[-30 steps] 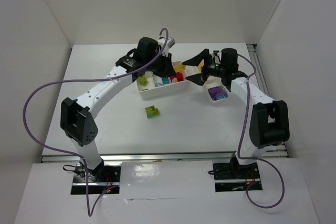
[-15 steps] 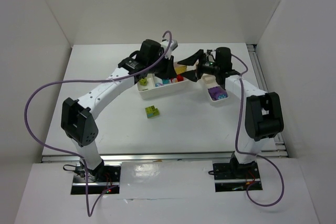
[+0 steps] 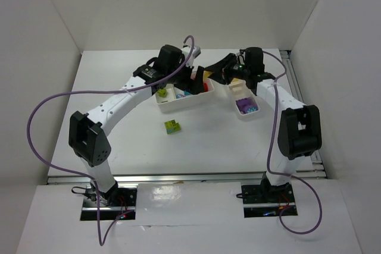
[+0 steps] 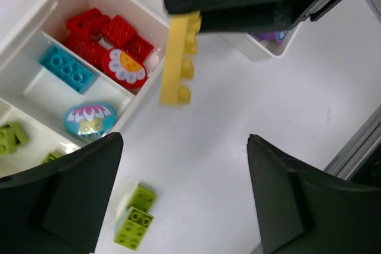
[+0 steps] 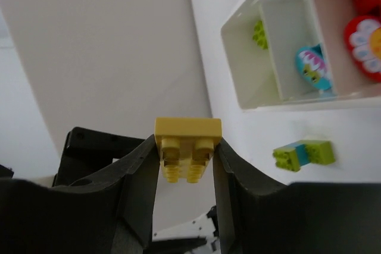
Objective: Sort the legos into containers by color
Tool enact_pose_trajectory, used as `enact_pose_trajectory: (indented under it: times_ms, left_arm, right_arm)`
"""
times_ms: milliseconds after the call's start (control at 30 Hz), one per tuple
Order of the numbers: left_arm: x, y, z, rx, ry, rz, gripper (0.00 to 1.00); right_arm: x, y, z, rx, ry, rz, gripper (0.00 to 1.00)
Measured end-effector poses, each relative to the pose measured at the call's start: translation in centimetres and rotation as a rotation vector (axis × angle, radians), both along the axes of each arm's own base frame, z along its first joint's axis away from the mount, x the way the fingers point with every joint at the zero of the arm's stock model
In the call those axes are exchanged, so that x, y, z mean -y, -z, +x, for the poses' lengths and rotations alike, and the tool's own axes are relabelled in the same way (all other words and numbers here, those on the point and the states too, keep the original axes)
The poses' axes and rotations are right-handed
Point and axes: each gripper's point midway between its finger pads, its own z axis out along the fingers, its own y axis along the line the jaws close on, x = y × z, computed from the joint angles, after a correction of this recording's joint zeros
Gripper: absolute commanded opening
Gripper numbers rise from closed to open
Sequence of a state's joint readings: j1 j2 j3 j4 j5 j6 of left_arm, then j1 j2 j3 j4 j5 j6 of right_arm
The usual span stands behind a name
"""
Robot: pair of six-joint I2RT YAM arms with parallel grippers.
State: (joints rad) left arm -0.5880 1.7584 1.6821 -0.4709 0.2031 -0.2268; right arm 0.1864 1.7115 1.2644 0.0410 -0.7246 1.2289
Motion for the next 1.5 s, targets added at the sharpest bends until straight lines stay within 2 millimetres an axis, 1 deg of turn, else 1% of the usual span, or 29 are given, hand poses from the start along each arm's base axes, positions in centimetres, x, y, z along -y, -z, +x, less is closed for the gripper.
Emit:
enact_pose_trajectory:
  times_ms: [33, 100, 133, 200, 300, 367, 467, 567, 633, 700, 767, 867, 1033, 1133, 1300, 1500]
  left_arm:
    - [-0.1, 0.1, -0.1, -0.008, -0.006, 0.004, 1.00]
    - [-0.4, 0.3, 0.0, -0.012, -0.022, 0.018, 1.00]
    - [-0.7, 0.6, 0.0, -0.016, -0.033, 0.030, 1.00]
    - [-1.2, 0.9, -0.1, -0.025, -0.050, 0.052, 1.00]
    - [-2.4, 1.1, -0.1, -0.038, -0.084, 0.076, 1.00]
    - [-3.8, 1.0, -0.1, -0.043, -0.119, 0.083, 0.99]
    - [-6.9, 0.5, 0.2, -0.055, -0.205, 0.084, 0.96]
    - [-9.2, -0.1, 0.8, -0.060, -0.279, 0.069, 0.95]
    - [-10.4, -0.2, 1.2, -0.064, -0.321, 0.066, 0.94]
    - [-10.7, -0.1, 1.3, -0.073, -0.349, 0.064, 0.94]
    - [-10.8, 0.1, 1.2, -0.083, -0.363, 0.062, 0.94]
    - [-10.9, 0.2, 1.2, -0.089, -0.373, 0.063, 0.93]
    - [-11.0, 0.2, 1.1, -0.092, -0.376, 0.067, 0.92]
    - [-11.0, 0.3, 1.1, -0.093, -0.376, 0.067, 0.92]
    - [-11.0, 0.3, 1.1, -0.094, -0.376, 0.068, 0.90]
    - [-11.1, 0.3, 1.0, -0.097, -0.376, 0.070, 0.90]
  right_arm:
    - [0.6, 0.3, 0.5, 0.007, 0.026, -0.029, 0.18]
    - [2.1, 0.9, 1.4, 0.013, 0.080, -0.088, 0.18]
    - [3.1, 1.5, 1.9, 0.009, 0.114, -0.128, 0.18]
    - [5.1, 1.8, 2.9, 0.018, 0.175, -0.196, 0.18]
    - [8.3, 2.0, 4.4, 0.043, 0.280, -0.355, 0.18]
    - [10.6, 1.7, 5.3, 0.062, 0.353, -0.474, 0.18]
    - [13.3, 1.3, 6.1, 0.094, 0.438, -0.626, 0.18]
    - [15.1, 1.9, 6.6, 0.091, 0.477, -0.734, 0.17]
    - [16.0, 2.8, 7.4, 0.075, 0.490, -0.789, 0.17]
    - [16.6, 4.2, 8.5, 0.052, 0.499, -0.837, 0.17]
    - [17.0, 5.9, 9.0, 0.020, 0.494, -0.872, 0.17]
    - [17.4, 8.7, 9.1, -0.037, 0.471, -0.919, 0.17]
    - [17.7, 11.9, 9.7, -0.088, 0.435, -0.965, 0.17]
    - [17.7, 12.4, 9.7, -0.093, 0.426, -0.973, 0.17]
    - [17.7, 12.4, 9.8, -0.083, 0.421, -0.978, 0.17]
    - [17.5, 13.2, 9.9, -0.090, 0.404, -0.976, 0.15]
